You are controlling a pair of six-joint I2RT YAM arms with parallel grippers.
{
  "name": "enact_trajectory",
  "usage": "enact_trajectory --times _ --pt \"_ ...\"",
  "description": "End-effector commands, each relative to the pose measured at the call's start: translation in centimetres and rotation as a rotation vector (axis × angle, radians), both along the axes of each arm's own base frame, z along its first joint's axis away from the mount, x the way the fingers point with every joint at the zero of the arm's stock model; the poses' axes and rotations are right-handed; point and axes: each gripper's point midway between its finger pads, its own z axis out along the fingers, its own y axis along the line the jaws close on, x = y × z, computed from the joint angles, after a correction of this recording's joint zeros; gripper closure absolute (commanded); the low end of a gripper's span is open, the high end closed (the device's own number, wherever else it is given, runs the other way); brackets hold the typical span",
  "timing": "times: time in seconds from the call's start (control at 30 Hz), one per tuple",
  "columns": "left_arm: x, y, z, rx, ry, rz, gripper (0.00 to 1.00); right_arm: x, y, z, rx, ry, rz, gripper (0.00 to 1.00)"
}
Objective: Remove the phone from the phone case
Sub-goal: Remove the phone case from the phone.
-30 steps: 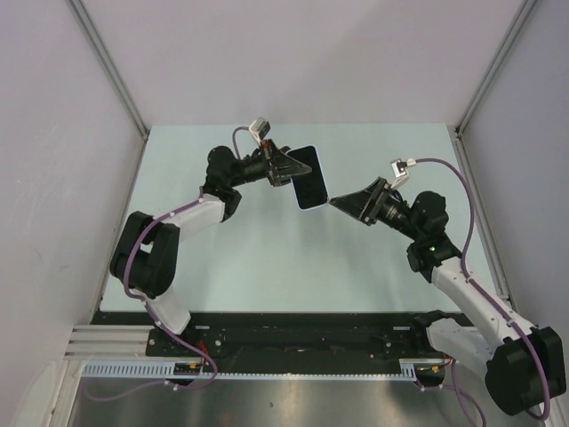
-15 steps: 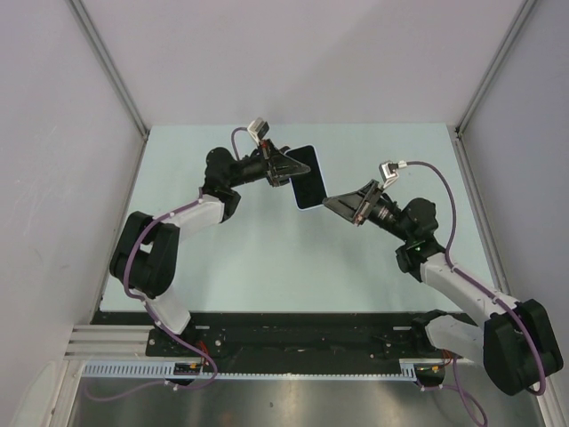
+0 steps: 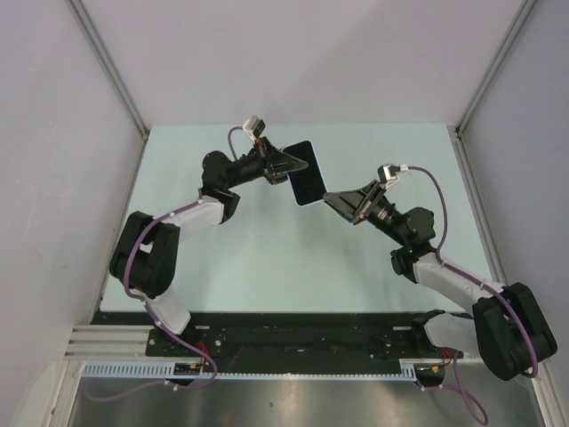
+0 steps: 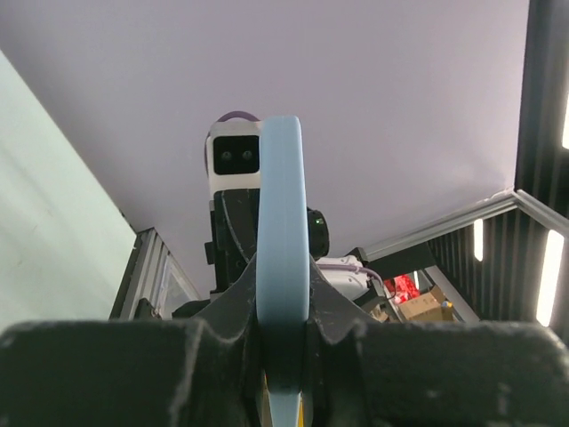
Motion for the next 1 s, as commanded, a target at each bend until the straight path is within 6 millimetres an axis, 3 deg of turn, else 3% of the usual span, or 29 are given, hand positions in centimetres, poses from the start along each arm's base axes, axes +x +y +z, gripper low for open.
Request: enact_trajectory --times 0.0,0.1,0.17,0.33,0.67,0.97 --pt "-1.8 1.1 3.9 -0.116 -0.122 0.012 1.00 -1.0 -0.6 4.2 0.188 -0.084 0.013 1.00" --pt "-2.4 1.4 4.8 -0.168 -0.133 0.004 1.00 -1.2 -1.0 4.9 0.296 -0.103 0.042 1.00" --pt "-2.9 1.7 5.6 -0.193 -0.152 -0.002 1.00 -0.5 -0.6 3.7 0.319 -0.054 0.055 1.00" --pt "-3.9 2.2 7.6 -0.219 -0.205 0.003 1.00 -0.4 0.1 3.6 0.319 -0.058 0.043 1.00" --pt "-7.1 3.9 13.9 -0.364 -0.303 -0.014 1.00 -0.5 0.3 4.5 0.371 -0.026 0.053 1.00" --pt "-9.7 4.8 16.6 -0.437 -0.354 -0.036 1.00 0.3 0.8 5.9 0.446 0.017 0.054 1.00"
